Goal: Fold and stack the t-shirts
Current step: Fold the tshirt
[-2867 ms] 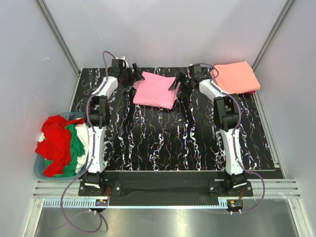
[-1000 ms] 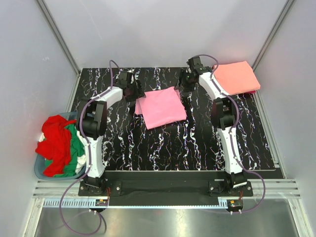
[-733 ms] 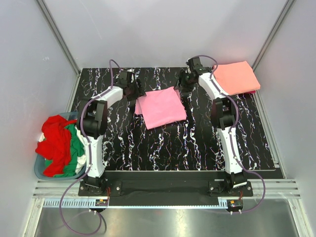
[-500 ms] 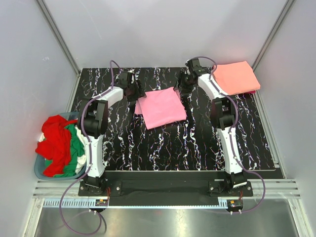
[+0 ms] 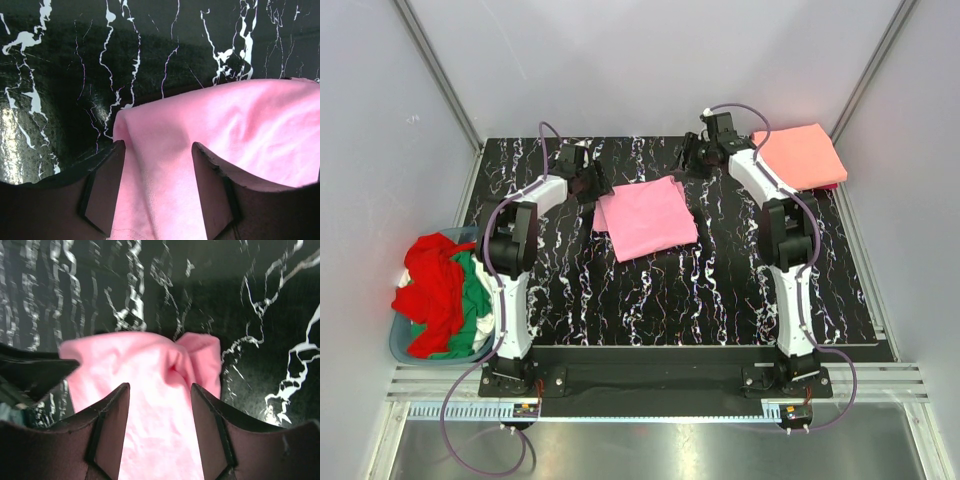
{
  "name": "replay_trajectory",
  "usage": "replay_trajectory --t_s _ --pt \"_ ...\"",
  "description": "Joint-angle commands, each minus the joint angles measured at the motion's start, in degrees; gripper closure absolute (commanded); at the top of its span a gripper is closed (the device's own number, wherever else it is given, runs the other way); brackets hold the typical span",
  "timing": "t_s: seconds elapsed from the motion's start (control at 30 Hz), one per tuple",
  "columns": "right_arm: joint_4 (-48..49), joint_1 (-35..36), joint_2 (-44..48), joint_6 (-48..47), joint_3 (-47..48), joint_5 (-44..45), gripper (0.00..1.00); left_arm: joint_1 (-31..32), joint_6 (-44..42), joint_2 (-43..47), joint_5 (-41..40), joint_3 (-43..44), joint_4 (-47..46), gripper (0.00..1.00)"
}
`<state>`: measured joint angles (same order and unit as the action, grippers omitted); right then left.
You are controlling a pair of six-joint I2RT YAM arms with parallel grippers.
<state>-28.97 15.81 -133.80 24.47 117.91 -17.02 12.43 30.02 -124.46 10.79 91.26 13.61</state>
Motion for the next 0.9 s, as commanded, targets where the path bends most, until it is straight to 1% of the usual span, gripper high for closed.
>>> replay_trajectory --t_s 0.0,0.17,0.47,0.77,0.87 --pt "4.81 0.71 4.43 0.76 1.27 -0.03 0.41 -0.30 0.04 -0.43 1.61 1.29 -2.53 0.39" --pt "1.20 0.80 -0.05 1.46 5.66 -0.30 0.41 -0.21 0.48 -0.43 1.87 1.28 -2.80 0.40" --pt "1.20 1.50 -3.57 1.90 6.45 -1.35 0.47 -0.21 0.83 -0.95 2.75 2.25 -3.23 0.41" --pt "-0.21 1.76 -6.12 1.72 8.30 -1.71 0.48 -0.21 1.36 -1.31 3.54 3.04 -3.50 0.44" --pt "-0.38 1.85 -6.83 2.07 9.09 -2.05 0.49 -0.21 1.53 -1.48 4.07 3.57 -3.59 0.46"
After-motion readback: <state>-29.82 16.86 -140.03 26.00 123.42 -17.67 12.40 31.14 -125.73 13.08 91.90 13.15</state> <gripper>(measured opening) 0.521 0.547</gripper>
